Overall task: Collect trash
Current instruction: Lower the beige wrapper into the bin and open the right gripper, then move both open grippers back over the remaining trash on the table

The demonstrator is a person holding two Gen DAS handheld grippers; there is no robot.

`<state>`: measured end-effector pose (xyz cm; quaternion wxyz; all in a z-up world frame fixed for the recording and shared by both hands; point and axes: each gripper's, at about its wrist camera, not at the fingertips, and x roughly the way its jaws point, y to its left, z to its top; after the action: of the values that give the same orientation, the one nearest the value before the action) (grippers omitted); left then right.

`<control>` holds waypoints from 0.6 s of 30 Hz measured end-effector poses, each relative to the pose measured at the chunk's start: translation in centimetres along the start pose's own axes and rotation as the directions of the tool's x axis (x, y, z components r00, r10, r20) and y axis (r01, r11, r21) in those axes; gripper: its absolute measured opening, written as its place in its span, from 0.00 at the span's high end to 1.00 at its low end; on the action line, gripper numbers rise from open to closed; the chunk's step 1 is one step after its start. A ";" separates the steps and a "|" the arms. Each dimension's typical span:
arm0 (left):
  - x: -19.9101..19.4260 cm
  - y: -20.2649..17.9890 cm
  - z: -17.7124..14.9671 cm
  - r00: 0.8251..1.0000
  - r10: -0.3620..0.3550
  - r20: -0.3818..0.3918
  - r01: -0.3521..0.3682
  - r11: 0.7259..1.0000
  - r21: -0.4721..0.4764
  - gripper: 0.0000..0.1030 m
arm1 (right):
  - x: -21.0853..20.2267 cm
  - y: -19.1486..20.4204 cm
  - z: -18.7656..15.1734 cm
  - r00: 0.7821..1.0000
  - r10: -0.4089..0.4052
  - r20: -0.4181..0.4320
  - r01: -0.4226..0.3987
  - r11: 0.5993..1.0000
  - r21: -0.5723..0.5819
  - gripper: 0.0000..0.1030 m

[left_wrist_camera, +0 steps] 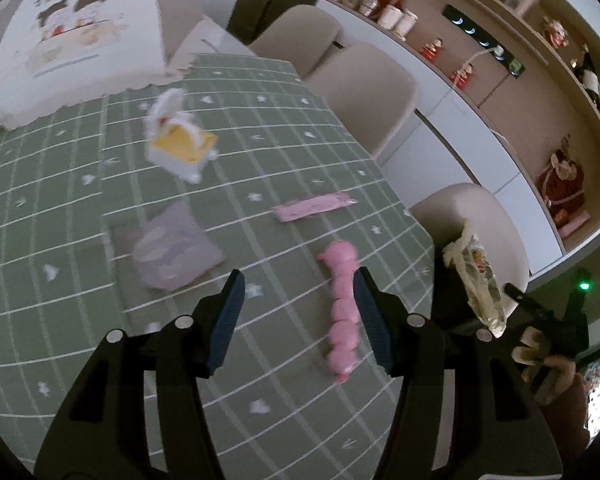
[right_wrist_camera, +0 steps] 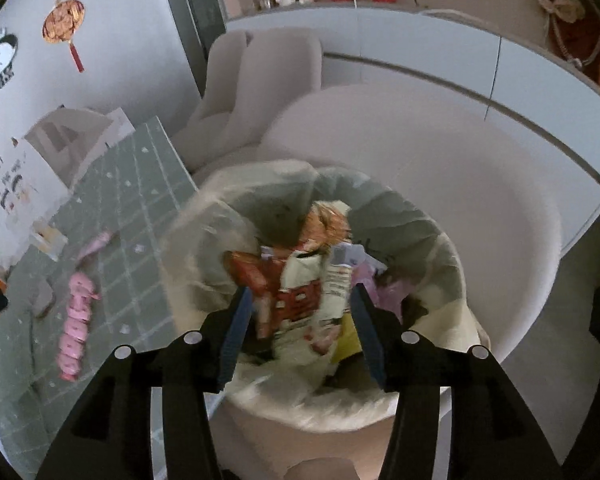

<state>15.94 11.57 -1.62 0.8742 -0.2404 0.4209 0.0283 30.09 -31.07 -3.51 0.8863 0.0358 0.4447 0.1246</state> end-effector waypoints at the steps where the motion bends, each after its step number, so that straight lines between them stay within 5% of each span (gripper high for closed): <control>1: -0.3 0.6 -0.1 1.000 0.007 0.004 -0.007 1.000 -0.005 0.48 | -0.8 0.4 -0.1 1.000 0.012 0.009 -0.012 1.000 0.003 0.53; 10: -3.5 7.4 -0.4 0.990 0.134 0.050 -0.135 0.991 0.014 0.47 | -4.0 9.3 -1.3 0.993 0.102 0.057 -0.097 0.990 -0.098 0.53; 18: -4.4 10.0 -1.1 0.990 0.123 0.062 -0.126 0.991 0.043 0.47 | -3.5 17.4 -3.2 0.984 0.170 0.062 -0.156 0.971 -0.181 0.52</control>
<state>9.79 20.56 -2.81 0.8883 -0.1922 0.4094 0.0802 22.19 -15.30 0.33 0.8892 -0.0014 0.3931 0.2342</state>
